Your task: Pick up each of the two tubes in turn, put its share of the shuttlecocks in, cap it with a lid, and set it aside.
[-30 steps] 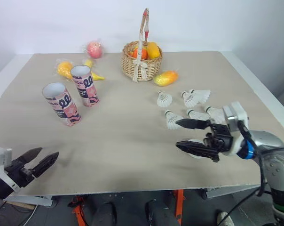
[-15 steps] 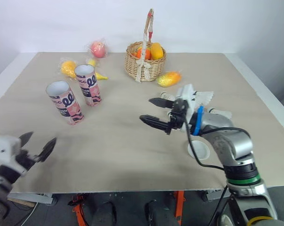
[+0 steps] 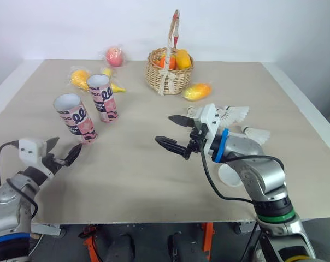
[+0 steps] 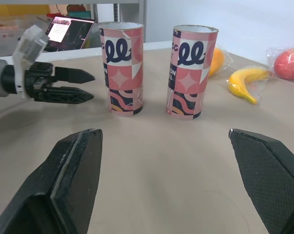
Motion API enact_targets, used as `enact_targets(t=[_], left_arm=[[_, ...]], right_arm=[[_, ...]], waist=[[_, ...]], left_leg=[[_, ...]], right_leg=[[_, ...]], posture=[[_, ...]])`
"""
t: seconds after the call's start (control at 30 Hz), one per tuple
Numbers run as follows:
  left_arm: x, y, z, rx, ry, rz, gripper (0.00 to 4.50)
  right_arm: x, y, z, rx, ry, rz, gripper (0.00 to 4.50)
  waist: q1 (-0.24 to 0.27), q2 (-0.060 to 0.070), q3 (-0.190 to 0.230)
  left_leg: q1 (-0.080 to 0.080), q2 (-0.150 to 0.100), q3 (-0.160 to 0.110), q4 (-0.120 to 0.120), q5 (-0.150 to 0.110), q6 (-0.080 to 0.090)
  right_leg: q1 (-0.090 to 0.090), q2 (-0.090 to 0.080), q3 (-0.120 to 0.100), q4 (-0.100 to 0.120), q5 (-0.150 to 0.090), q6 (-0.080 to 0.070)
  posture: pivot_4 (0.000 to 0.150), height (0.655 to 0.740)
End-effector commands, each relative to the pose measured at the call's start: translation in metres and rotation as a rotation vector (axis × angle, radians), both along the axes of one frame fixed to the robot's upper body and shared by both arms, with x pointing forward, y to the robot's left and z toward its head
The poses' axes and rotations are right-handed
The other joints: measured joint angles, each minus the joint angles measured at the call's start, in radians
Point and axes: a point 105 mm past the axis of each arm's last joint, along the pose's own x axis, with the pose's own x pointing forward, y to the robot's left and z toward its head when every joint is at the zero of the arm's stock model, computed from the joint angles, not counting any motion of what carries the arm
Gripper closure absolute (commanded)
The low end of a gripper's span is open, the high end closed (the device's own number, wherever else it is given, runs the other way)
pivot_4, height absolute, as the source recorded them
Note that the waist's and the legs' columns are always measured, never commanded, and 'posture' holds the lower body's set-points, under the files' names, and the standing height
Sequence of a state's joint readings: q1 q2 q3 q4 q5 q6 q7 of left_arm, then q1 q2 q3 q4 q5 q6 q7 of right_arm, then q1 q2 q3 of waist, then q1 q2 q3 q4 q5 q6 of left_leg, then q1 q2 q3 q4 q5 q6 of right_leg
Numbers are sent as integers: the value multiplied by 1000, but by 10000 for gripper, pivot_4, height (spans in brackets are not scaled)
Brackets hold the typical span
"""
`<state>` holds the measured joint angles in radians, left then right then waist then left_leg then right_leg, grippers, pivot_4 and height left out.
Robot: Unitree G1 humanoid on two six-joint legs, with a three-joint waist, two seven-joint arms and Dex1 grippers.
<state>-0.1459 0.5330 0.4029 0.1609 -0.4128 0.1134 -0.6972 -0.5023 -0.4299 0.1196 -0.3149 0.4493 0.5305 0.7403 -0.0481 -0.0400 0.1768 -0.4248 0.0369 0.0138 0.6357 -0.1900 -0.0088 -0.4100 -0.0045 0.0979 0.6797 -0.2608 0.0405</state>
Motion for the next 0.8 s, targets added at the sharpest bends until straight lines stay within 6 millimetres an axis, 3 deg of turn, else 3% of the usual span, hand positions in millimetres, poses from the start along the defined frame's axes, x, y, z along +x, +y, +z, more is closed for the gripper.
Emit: enact_targets(t=[0.03,0.47,0.8], left_arm=[[12,-10,9,9,-35,-57,0],[56,-22,14,38,-22,-108,0],[72,-29,28,23,-71,-120,0]], right_arm=[[-14,2,15,15,-64,35,537],[-18,-2,20,29,-63,8,537],[-20,-4,18,17,-59,-2,537]], waist=[[1,0,0],[2,0,0],[2,0,0]], left_leg=[[0,0,0,0,0,0],[-1,-2,-3,0,0,0],[-4,-5,-9,1,0,0]], right_leg=[[0,0,0,0,0,0],[1,1,-1,0,0,0],[1,1,-3,0,0,1]], posture=[[1500,7400],[1500,7400],[1500,7400]])
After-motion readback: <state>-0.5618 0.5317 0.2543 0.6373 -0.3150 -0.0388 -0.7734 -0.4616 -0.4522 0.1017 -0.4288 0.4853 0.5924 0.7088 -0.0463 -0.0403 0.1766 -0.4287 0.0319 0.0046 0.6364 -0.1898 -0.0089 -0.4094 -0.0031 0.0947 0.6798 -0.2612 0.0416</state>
